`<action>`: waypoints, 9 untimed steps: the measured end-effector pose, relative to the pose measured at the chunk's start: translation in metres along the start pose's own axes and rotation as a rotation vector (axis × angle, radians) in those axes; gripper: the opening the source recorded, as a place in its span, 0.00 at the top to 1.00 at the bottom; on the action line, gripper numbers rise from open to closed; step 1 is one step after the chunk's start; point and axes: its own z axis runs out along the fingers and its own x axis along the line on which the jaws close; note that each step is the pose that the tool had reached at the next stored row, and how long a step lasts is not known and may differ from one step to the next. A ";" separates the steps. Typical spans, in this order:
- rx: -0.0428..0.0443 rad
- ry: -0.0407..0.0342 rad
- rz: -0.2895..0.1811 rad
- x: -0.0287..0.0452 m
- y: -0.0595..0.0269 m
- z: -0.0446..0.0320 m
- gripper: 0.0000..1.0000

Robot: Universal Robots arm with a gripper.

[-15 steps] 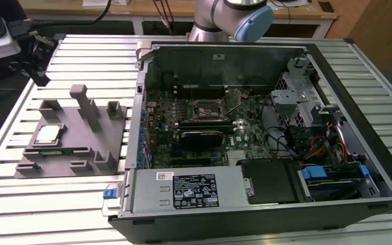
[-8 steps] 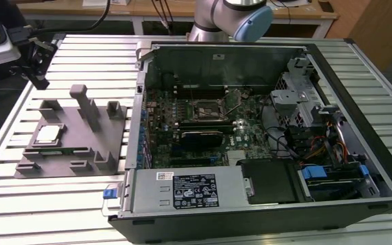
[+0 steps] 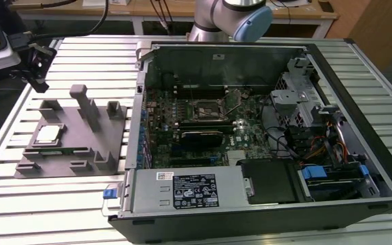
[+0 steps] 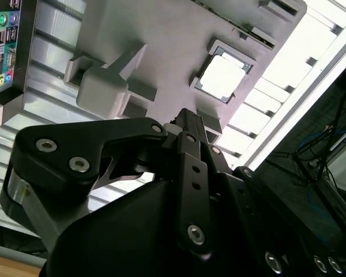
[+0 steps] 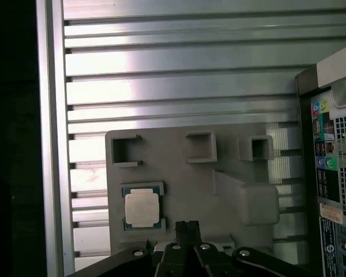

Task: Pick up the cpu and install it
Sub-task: 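Reach for the cpu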

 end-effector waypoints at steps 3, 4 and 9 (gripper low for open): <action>-0.0001 -0.0001 0.000 0.0026 0.0001 0.0040 0.89; 0.0000 0.0000 0.000 0.0037 0.0001 0.0052 0.89; -0.0002 -0.0003 0.000 0.0079 -0.0001 0.0116 0.89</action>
